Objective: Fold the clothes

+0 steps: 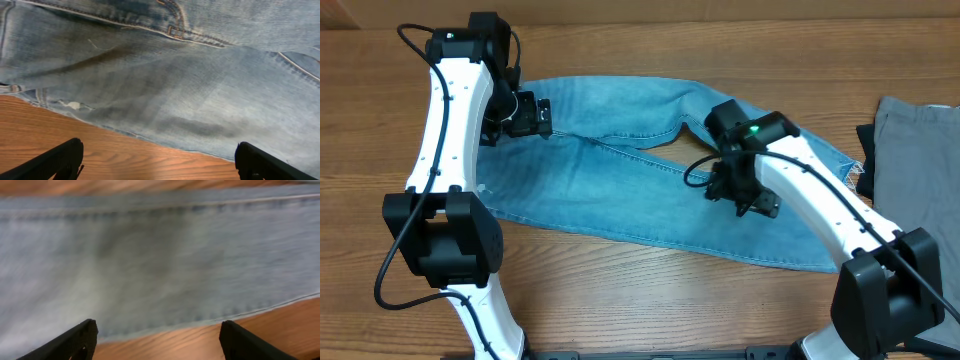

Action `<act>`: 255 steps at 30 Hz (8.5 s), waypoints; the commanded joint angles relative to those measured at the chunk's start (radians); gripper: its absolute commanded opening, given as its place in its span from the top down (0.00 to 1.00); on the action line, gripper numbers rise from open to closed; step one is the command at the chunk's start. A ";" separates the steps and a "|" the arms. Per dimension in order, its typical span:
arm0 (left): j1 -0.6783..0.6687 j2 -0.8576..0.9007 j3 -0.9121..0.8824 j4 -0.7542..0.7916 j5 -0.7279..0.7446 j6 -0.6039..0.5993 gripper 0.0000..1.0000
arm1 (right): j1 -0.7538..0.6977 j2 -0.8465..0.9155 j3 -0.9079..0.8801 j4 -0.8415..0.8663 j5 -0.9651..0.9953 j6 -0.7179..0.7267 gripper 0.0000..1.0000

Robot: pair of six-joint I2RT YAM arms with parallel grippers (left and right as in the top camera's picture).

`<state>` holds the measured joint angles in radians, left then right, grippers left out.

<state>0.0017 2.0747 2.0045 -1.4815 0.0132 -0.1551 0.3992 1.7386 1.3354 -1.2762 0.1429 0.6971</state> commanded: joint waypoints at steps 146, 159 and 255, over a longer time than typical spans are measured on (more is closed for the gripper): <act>0.586 0.044 -0.079 0.145 0.121 0.114 0.96 | -0.408 -0.004 -0.500 0.486 -0.161 -0.103 0.89; 0.594 0.044 -0.484 0.468 0.054 0.078 0.95 | -0.408 -0.004 -0.500 0.486 -0.160 -0.103 0.89; 0.509 0.290 0.031 0.553 0.403 -0.277 0.00 | -0.609 0.367 0.025 0.405 -0.133 -0.418 0.41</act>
<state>0.5224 2.3505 2.0388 -0.9321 0.4229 -0.3836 -0.1902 2.0632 1.4170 -0.8490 -0.0429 0.2825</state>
